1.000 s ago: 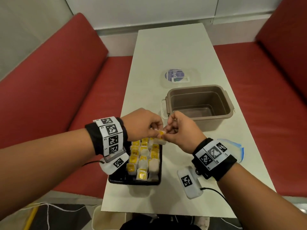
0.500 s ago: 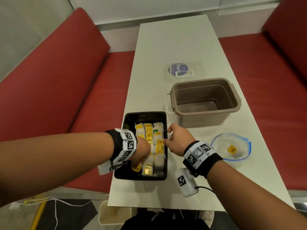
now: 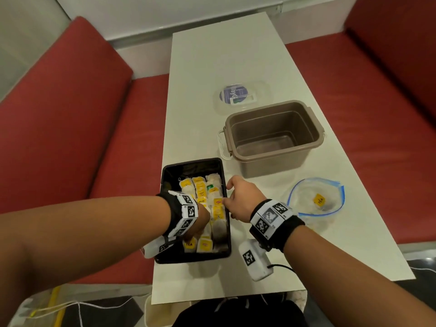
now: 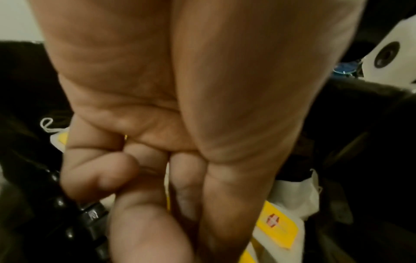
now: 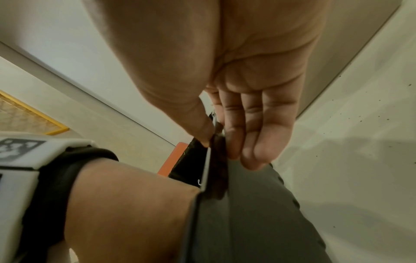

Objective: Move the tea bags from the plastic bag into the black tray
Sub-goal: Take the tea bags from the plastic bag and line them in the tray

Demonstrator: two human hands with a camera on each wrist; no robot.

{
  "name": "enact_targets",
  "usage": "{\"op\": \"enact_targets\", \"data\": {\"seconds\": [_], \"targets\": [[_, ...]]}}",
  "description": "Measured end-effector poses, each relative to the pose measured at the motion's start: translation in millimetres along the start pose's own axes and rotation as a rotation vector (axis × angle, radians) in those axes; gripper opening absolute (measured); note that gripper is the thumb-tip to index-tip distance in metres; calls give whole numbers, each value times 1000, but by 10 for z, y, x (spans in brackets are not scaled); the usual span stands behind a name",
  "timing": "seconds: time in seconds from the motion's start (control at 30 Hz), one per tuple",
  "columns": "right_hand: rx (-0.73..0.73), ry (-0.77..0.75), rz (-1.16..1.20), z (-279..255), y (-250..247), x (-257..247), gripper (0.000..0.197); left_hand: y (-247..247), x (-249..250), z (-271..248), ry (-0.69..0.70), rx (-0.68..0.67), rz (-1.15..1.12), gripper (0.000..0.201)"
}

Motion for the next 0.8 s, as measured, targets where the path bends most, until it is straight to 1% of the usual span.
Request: {"op": "enact_targets", "data": {"seconds": [0.03, 0.1, 0.17, 0.27, 0.37, 0.43, 0.47, 0.53, 0.6, 0.67, 0.73, 0.8], "targets": [[-1, -2, -3, 0, 0, -1, 30, 13, -32, 21, -31, -32, 2, 43], [-5, -2, -12, -2, -1, -4, 29, -2, -101, 28, -107, -63, -83, 34], [-14, 2, -18, -8, -8, -1, 32, -20, -163, 5, -152, -54, -163, 30], [-31, -9, -14, -39, -91, -1, 29, -29, -290, -77, -205, -27, -294, 33], [-49, -49, -5, -130, -339, -14, 16, -204, -550, -280, -227, 82, -508, 38], [-71, -70, 29, -243, -571, -5, 7, -416, -723, -514, -242, 172, -645, 29], [-80, -79, 40, -307, -698, 16, 8, -543, -785, -641, -244, 235, -706, 25], [-90, -82, 41, -436, -967, 113, 15, -804, -834, -880, -232, 352, -793, 23], [-86, -64, 28, -544, -1234, 296, 19, -1085, -790, -1015, -202, 429, -855, 26], [-56, -20, -22, -621, -1479, 566, 22, -1421, -679, -1043, -141, 493, -936, 21], [-31, 46, -96, -672, -1647, 892, 23, -1778, -523, -975, -84, 562, -995, 13], [-75, 120, -177, -736, -1696, 1208, 19, -2107, -328, -786, -55, 622, -1023, 14]]}}
Point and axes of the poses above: each hand's wrist, its own z-axis towards the middle knuckle, its own y-axis out of the palm, x = y × z, the point moved 6 cm from there along z, towards the middle knuckle, and after that the axes turned 11 degrees about -y, right-handed, at the moved point
